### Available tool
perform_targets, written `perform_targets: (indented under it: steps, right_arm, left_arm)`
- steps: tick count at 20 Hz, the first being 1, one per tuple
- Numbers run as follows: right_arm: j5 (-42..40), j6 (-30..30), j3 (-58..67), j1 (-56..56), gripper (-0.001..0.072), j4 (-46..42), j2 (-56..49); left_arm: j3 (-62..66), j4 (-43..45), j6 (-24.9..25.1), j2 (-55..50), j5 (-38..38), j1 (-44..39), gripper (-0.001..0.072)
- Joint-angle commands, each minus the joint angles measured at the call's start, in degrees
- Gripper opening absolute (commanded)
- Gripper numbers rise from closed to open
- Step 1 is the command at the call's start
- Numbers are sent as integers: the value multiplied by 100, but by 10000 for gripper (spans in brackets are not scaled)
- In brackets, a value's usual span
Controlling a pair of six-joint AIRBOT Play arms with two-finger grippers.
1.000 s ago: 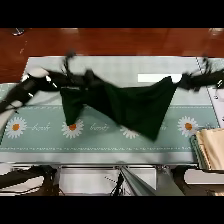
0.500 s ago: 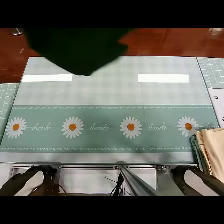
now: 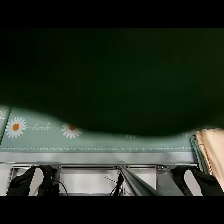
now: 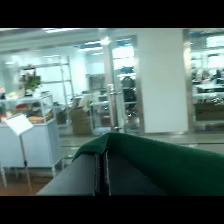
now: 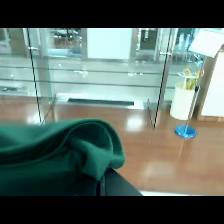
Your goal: Fold the shirts.
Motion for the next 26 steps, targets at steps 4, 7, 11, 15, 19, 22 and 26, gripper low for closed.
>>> perform_targets:
  steps: [4, 7, 11, 15, 19, 22, 26]
  right_arm:
    - [446, 162, -2330, 4, 19, 507, 774]
    - [339, -282, -3877, 7, 19, 1613, 789]
    - [-765, -619, -5569, 7, 19, 1722, 514]
    - [-1976, -1141, -5974, 7, 19, 2245, -935]
    - [-2833, -2090, -5770, 7, 19, 3794, -2881]
    - [-2444, -2164, -4900, 9, 20, 4557, -4422]
    - [-1908, -1665, -3783, -13, 451, 4769, -5635]
  left_arm:
    - [-1818, -448, -560, 350, -1200, 17, 22]
    - [-3541, -1862, -11, 284, -1233, 17, 23]
    - [-5163, -2249, 205, -605, -787, -144, 23]
    - [-5392, -2717, 330, -2006, 614, -800, 23]
    - [-5285, -2830, 297, -3394, 2247, -1574, 23]
    - [-5182, -3646, 299, -4127, 2726, -1880, 24]
    - [-5180, -3965, 302, -4374, 2354, -1897, 156]
